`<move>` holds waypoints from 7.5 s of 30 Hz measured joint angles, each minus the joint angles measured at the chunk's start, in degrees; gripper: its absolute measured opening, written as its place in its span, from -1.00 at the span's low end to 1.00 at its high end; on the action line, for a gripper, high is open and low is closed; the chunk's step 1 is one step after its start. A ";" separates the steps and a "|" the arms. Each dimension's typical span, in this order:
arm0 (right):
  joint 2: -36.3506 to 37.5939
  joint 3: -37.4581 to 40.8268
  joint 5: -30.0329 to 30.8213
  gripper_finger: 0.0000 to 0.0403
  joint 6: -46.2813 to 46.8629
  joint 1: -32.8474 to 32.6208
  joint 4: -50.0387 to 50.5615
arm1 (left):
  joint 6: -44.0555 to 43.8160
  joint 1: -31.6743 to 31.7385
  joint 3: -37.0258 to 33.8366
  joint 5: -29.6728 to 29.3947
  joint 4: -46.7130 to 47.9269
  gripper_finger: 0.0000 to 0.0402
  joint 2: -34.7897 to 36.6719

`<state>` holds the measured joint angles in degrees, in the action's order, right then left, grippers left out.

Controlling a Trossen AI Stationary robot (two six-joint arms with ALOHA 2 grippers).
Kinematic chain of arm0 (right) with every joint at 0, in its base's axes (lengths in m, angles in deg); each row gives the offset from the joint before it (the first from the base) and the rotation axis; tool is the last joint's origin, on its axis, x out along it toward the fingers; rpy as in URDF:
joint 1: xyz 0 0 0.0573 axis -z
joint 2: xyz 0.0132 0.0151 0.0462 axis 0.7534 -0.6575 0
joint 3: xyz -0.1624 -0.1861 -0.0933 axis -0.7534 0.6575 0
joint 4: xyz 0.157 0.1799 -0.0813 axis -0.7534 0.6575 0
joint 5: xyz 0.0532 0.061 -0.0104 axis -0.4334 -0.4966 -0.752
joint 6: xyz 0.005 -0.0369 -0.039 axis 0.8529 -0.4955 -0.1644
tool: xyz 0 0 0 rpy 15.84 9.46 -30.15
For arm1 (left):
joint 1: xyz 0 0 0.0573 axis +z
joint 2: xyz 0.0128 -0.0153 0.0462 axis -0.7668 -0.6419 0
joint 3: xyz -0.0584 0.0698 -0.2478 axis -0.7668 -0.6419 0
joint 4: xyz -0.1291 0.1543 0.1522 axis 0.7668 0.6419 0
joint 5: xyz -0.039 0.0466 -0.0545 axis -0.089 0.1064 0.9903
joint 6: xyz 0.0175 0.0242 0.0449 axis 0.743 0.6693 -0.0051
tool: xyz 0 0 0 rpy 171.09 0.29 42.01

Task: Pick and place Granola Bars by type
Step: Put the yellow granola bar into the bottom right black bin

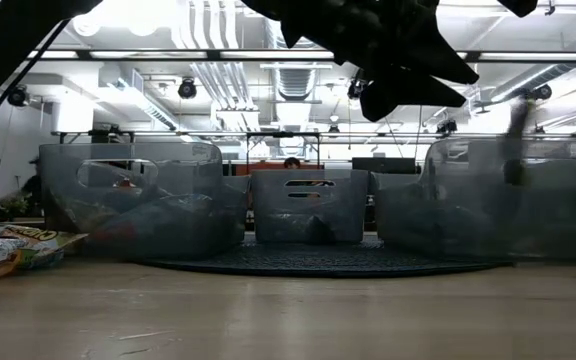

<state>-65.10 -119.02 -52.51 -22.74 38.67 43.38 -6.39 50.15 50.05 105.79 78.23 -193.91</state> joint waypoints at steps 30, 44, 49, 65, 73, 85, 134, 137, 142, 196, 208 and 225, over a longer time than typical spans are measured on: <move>0.02 0.04 0.00 -0.96 0.00 0.00 0.00 | 3.10 -0.02 5.02 0.08 10.50 -0.63 0.63; 0.02 0.31 0.00 -0.96 -0.14 0.00 0.04 | 10.35 -0.66 5.73 0.52 24.17 -1.00 12.11; 0.02 0.31 0.00 -0.96 -0.20 0.00 0.02 | 10.64 -0.82 4.84 0.02 25.31 -1.00 18.35; -0.46 0.42 -0.04 -0.96 -0.32 0.00 0.03 | 6.97 -2.45 -16.58 -6.71 26.01 -1.00 37.50; -1.40 0.42 -0.35 -0.96 -0.33 0.00 -0.16 | 0.57 -3.08 -36.21 -7.39 14.30 -1.00 49.35; -2.33 0.44 -0.55 -0.96 -0.07 -0.01 -0.39 | -8.73 -4.61 -52.20 -7.60 10.75 -1.00 60.85; -5.43 2.13 -13.94 -0.96 21.82 -0.02 29.44 | -11.39 -10.95 -50.51 -19.39 27.29 -1.00 70.47; -7.04 4.63 -15.82 -0.96 21.20 -0.02 29.51 | -11.38 -10.95 -50.49 -19.97 27.31 -1.00 70.47; -9.20 9.58 -18.85 -0.96 20.64 -0.02 27.66 | -11.48 -10.95 -50.49 -20.44 27.33 -1.00 70.53; -11.21 38.32 -20.98 -0.01 45.94 -0.02 -8.22 | -14.21 -10.93 -50.51 -21.94 27.40 -1.00 70.44; -15.79 38.93 -20.92 -0.01 45.04 -0.02 -15.56 | -14.25 -10.93 -50.51 -22.40 27.38 -1.00 70.42; -25.09 37.46 -21.81 -0.14 43.91 -0.04 -18.40 | -15.87 -10.93 -50.51 -22.35 27.37 -1.00 70.40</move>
<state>-90.19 -81.55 -74.32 21.17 38.63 24.98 -22.26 39.22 -0.46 83.44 105.60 -123.51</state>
